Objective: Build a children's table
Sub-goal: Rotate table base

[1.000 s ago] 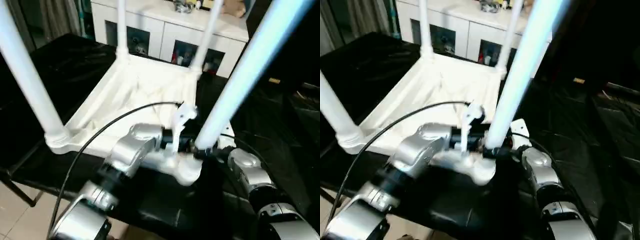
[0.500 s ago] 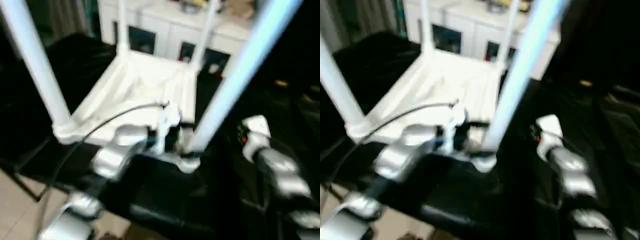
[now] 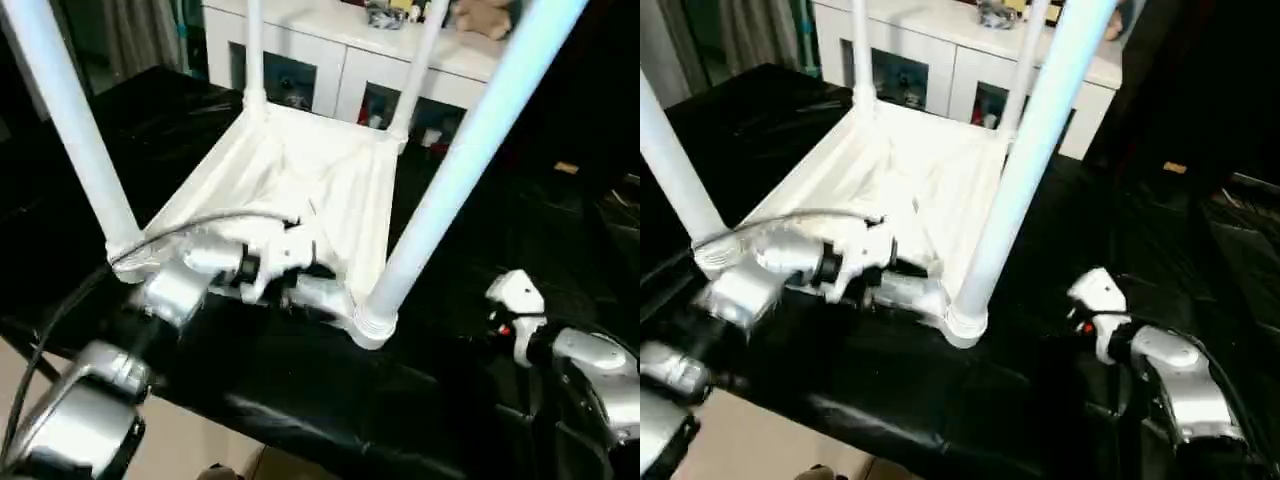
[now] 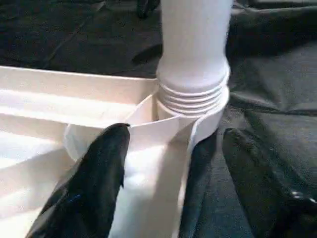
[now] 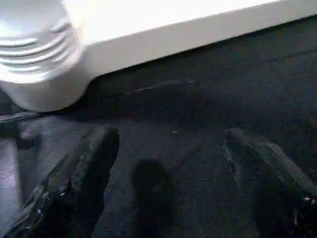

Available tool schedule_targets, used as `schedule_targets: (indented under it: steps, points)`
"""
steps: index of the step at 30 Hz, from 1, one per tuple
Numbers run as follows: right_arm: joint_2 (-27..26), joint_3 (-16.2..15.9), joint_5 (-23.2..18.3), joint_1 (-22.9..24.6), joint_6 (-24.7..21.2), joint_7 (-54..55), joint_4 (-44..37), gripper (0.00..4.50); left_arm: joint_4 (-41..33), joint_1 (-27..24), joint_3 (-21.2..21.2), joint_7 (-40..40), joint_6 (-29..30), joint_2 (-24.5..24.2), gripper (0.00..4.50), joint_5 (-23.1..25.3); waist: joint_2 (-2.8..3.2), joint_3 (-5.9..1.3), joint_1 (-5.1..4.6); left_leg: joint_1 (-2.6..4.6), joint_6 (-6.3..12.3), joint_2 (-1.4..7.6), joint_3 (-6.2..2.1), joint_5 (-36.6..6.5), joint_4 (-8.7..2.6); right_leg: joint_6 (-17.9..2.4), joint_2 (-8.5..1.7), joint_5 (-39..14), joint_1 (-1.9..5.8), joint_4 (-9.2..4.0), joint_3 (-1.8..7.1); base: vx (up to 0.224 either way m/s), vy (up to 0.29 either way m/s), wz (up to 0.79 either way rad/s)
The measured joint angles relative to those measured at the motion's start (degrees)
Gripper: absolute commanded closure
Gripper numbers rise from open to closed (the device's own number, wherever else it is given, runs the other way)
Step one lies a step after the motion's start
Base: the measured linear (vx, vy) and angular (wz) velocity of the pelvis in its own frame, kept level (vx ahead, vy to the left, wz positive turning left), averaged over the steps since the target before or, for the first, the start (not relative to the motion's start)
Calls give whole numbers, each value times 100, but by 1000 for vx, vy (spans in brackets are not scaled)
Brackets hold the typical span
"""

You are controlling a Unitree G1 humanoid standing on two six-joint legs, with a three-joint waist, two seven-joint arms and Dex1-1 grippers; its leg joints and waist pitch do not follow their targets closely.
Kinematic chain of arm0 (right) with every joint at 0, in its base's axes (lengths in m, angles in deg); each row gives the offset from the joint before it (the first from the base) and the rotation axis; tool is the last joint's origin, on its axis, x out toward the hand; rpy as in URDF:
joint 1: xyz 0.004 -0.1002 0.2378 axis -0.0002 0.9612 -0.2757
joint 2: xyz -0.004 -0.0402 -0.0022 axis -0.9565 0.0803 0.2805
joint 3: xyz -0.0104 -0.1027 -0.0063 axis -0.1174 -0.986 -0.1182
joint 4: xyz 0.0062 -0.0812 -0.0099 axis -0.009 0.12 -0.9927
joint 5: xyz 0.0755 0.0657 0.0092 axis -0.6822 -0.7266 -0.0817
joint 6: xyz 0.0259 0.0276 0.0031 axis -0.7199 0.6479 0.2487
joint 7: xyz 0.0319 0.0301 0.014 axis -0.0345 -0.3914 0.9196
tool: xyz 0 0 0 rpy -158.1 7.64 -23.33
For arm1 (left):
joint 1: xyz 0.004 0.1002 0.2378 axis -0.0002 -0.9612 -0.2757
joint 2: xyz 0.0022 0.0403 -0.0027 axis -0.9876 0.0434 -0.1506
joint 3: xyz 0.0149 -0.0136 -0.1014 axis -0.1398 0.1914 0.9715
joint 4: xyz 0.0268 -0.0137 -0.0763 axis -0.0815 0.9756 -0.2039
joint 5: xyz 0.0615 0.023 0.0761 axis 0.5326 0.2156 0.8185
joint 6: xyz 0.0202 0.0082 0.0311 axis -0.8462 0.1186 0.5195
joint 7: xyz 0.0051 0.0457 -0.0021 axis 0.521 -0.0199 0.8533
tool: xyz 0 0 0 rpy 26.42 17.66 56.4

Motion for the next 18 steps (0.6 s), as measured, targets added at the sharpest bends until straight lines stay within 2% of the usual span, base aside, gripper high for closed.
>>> schedule_targets:
  steps: [3, 5, 8, 11, 14, 16, 18]
  points:
    - [156, -58, -40, 203, -158, -146, -300, 73, 221, 62, -2, -172, -28, 62, 152, -1, 14, 7, 11, -1, 0, 0, 0, 0, -1, 0, 0, 0, -1, -1, 0, 0, 0, 0]
    - [241, -131, -181, 412, -365, -355, -699, 73, 525, 188, 0, -298, -155, 136, 181, 8, 28, 10, 37, 2, 0, 0, -1, 0, -1, 0, 0, 0, 2, -2, 1, 0, 0, 0]
    - [283, -184, -262, 528, -585, -529, -1055, 73, 799, 308, -11, -428, -263, 218, 195, 56, 46, 14, 43, 6, -1, -1, -1, 1, 0, -1, -1, 1, 4, -1, 4, 0, 0, 0]
    - [368, -181, -322, 617, -715, -545, -1321, 73, 955, 345, -27, -477, -363, 222, 238, 134, 58, 10, 45, 13, -1, 0, -2, 0, -1, -1, 0, 1, 9, -1, 3, 0, 0, 0]
    - [393, -181, -374, 747, -784, -544, -1473, 73, 1052, 345, -75, -510, -399, 212, 246, 237, 77, 17, 60, 11, -1, -1, -1, 0, -3, -1, 0, 1, 8, -2, 4, 0, 0, 0]
    - [399, -181, -381, 794, -888, -539, -1613, 73, 1180, 350, -88, -550, -462, 212, 279, 300, 89, 17, 62, 11, -1, -1, -1, 0, -3, -1, 0, 1, 7, -2, 4, 0, 0, 0]
    - [413, -181, -394, 837, -961, -537, -1742, 73, 1278, 363, -94, -566, -519, 220, 287, 333, 93, 18, 68, 11, -1, 0, -2, 0, -3, -1, 0, 1, 8, -2, 3, 0, 0, 0]
